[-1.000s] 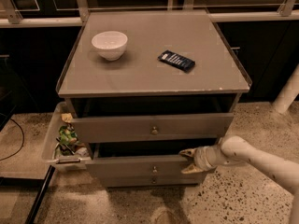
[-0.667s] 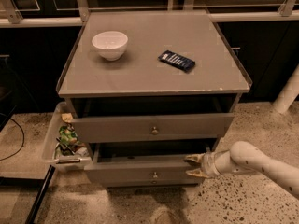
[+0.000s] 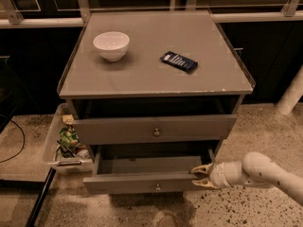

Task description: Open middle drawer

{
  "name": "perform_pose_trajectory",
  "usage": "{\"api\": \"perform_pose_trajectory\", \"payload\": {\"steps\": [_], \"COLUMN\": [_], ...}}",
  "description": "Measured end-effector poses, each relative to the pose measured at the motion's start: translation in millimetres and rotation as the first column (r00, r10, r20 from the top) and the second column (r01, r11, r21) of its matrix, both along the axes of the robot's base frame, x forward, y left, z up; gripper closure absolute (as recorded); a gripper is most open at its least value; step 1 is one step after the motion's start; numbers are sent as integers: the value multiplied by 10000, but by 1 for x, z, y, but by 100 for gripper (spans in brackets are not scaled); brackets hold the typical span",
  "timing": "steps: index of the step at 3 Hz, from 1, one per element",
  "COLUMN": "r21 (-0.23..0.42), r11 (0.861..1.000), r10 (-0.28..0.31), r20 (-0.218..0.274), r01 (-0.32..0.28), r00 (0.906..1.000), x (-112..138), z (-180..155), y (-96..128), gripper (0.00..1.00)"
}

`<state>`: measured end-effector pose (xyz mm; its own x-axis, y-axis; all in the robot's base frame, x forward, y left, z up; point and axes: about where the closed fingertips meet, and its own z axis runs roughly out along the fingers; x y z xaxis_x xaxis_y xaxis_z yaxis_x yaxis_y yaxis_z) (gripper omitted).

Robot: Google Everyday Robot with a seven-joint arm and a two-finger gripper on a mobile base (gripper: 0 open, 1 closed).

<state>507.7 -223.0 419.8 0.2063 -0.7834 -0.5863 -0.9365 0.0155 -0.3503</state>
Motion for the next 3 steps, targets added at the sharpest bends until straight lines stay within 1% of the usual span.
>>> {"api": "perform_pose_trajectory", "payload": {"steps": [3], "r21": [0], "r11": [10000], "r10": [0], "r20": [-1], "r01": [0], "r00": [10000], "x": [0], "z": [2], "y": [4], "gripper": [16]}}
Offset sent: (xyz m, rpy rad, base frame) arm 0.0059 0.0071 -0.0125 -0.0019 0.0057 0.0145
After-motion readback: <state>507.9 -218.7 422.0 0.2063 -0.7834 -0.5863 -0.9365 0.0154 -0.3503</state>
